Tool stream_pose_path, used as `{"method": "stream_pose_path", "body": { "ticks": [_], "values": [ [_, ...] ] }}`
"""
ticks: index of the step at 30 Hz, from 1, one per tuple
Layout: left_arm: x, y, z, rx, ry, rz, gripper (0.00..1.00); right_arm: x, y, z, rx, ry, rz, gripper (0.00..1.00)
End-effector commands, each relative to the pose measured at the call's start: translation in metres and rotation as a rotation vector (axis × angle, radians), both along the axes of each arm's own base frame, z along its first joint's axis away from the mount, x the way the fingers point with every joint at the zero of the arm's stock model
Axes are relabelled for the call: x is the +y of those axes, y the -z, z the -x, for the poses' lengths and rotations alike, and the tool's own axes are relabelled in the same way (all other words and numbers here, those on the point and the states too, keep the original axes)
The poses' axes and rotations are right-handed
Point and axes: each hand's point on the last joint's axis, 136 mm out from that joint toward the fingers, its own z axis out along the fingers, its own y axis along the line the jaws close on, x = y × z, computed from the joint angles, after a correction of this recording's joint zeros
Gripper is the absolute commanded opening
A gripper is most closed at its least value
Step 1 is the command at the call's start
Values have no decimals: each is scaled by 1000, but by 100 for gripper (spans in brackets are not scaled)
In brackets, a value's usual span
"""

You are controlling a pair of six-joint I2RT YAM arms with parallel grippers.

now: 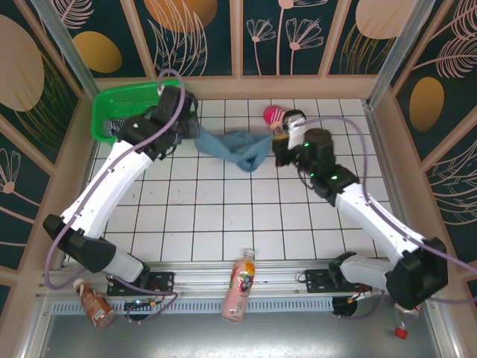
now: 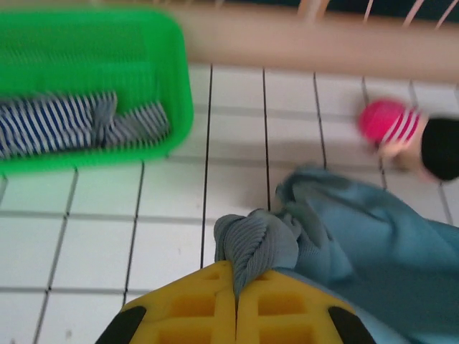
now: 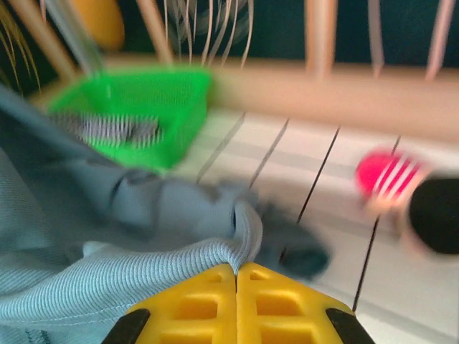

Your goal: Fold and stack the tank tops

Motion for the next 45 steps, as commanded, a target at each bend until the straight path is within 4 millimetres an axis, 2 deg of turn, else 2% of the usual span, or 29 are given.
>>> {"method": "stream_pose_path", "body": {
  "ticks": [1, 3, 5, 9, 12, 13, 15, 17, 21, 22, 25, 27, 31, 34, 36, 38, 39, 41, 44, 45],
  "values": [
    [21, -53, -7, -117, -34, -133, 0, -10, -90, 0, -265, -10, -43, 0],
    [21, -95, -12, -222, -36, -112, 0, -15, -131, 2, -382, -2, -49, 0],
    [21, -125, -12, -298, -30, -94, 0, -18, -164, 7, -476, -4, -56, 0],
    [31, -171, -2, -416, -37, -86, 0, -28, -221, 23, -630, 19, -64, 0],
    [42, -198, 11, -505, -61, -63, 0, -33, -248, 34, -698, 26, -63, 0],
    [45, -201, 13, -524, -69, -62, 0, -33, -252, 36, -708, 26, -63, 0],
    [45, -196, 8, -527, -81, -88, 0, -31, -254, 32, -716, 26, -43, 0],
    [41, -189, -4, -508, -83, -111, 0, -29, -248, 20, -703, 31, -27, 0],
    [38, -173, -42, -470, -72, -107, 0, -28, -228, -17, -654, 46, -3, 0],
    [32, -159, -62, -447, -60, -113, 0, -29, -223, -26, -644, 53, -4, 0],
    [27, -149, -98, -450, -14, -81, 0, -32, -208, -58, -597, 48, -11, 0],
    [22, -145, -118, -455, 4, -62, 0, -32, -207, -75, -584, 34, -22, 0],
    [19, -146, -136, -484, 7, -59, 0, -27, -213, -93, -544, -13, -22, 0],
    [27, -150, -137, -497, -4, -53, 0, -27, -200, -101, -437, -60, -6, 0],
    [27, -149, -131, -480, 10, -45, 0, -29, -180, -99, -343, -81, 23, 0],
    [24, -133, -122, -413, 51, -45, 0, -36, -157, -90, -256, -76, 63, 0],
    [21, -118, -117, -357, 76, -43, 0, -39, -145, -83, -213, -78, 75, 0],
    [12, -74, -99, -197, 147, -22, 0, -44, -112, -66, -111, -88, 105, 0],
    [16, 8, -59, 62, 159, -7, 0, -53, -37, -30, 83, -94, 172, 0],
    [22, 21, -42, 95, 149, 3, 0, -56, -12, -17, 150, -98, 196, 0]
  ]
}}
